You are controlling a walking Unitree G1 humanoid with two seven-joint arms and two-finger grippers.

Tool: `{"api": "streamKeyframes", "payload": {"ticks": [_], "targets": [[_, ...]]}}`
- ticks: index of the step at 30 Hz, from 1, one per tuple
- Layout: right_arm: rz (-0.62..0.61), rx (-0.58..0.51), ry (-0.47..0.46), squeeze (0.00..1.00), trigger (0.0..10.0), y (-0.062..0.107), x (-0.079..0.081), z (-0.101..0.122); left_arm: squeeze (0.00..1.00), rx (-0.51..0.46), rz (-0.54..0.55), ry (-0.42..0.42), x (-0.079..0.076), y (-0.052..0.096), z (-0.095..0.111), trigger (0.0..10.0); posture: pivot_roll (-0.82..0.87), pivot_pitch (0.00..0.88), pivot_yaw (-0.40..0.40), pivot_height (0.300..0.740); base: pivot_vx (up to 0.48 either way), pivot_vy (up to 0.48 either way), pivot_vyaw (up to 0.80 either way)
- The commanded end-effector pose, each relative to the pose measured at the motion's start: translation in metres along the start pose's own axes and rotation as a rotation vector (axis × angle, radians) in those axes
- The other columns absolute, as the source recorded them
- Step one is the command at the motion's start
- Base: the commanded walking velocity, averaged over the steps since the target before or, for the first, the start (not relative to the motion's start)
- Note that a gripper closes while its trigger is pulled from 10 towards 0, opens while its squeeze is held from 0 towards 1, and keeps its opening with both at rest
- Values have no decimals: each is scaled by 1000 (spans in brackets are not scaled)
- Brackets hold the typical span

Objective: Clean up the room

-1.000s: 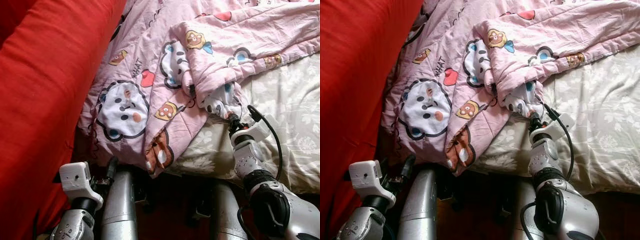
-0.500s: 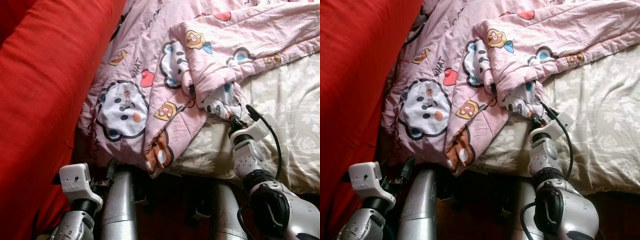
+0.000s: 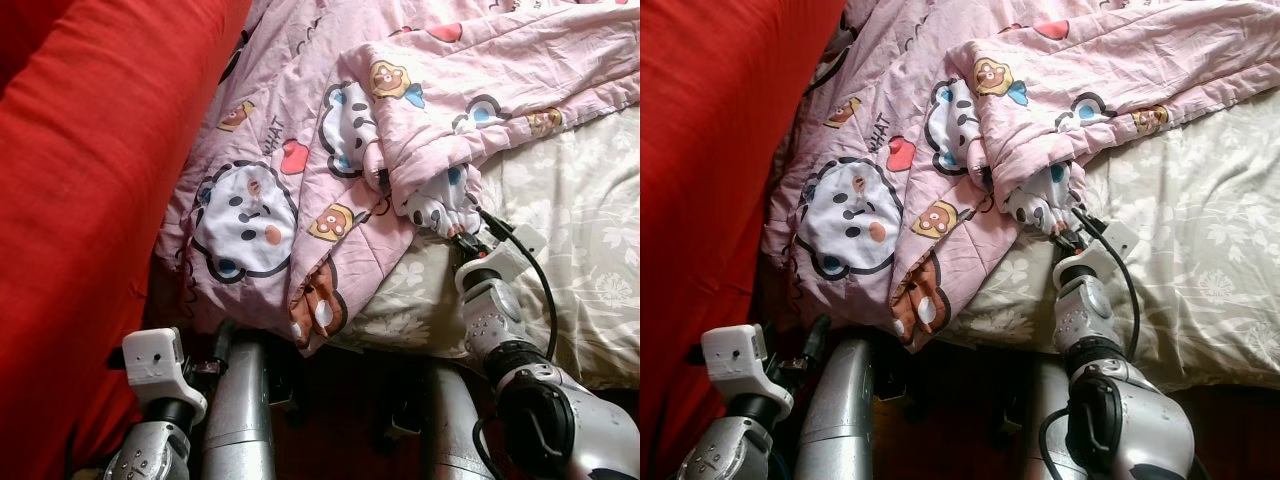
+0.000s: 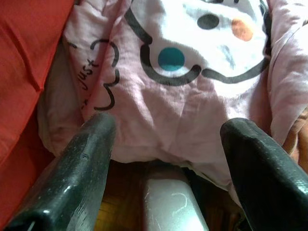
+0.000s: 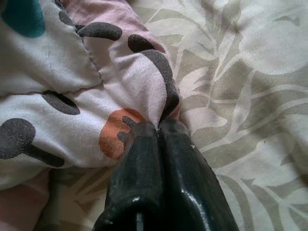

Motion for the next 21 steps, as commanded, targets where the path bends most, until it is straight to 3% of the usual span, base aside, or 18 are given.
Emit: {"api": "streamKeyframes", "payload": {"ticks": [1,3,6,9,10,13,15,16,17,21], "targets": [[-36,14,4,0,0,7,-17,-10,0,67,24,-3,6,4,-22,10000,165,595,-34,608,0,0,0],[-30,-9,10,0,0,8,-19,-6,0,80,26,-4,8,3,-29,10000,157,565,-38,608,0,0,0],[30,-24,129,0,0,14,-19,-11,0,116,41,-14,16,-6,-50,10000,152,495,-43,608,0,0,0],[36,-25,131,0,0,16,-21,-14,0,123,44,-16,17,-8,-54,10000,147,466,-45,608,0,0,0],[43,-30,154,0,0,24,-29,-21,0,141,51,-18,22,-16,-65,10000,134,403,-50,608,0,0,0],[39,-68,196,0,0,39,-42,-24,0,163,62,-19,27,-24,-81,10000,117,355,-53,608,0,0,0],[36,-74,204,0,0,40,-44,-24,0,168,63,-18,27,-27,-85,10000,107,336,-53,608,0,0,0],[41,-79,208,0,1216,41,-43,-24,0,176,63,-17,27,-32,-89,10000,95,316,-53,608,0,0,0],[47,-85,206,0,10000,43,-43,-24,0,180,61,-17,27,-32,-91,10000,95,316,-53,608,0,0,0],[56,-113,214,0,10000,44,-41,-18,0,188,57,-15,27,-39,-98,10000,84,269,-47,608,0,0,0]]}}
Point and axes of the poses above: a point about 5 cm out from each wrist's last joint towards the gripper, its own y axis pointing back from the gripper into the wrist, its own z axis along the axis of the wrist's last joint, x = y × z, the point moved 6 cm from there along -y, pointing out of the wrist towards the gripper, and after that the axes turned 2 degrees about -y, right-handed, at the moved point
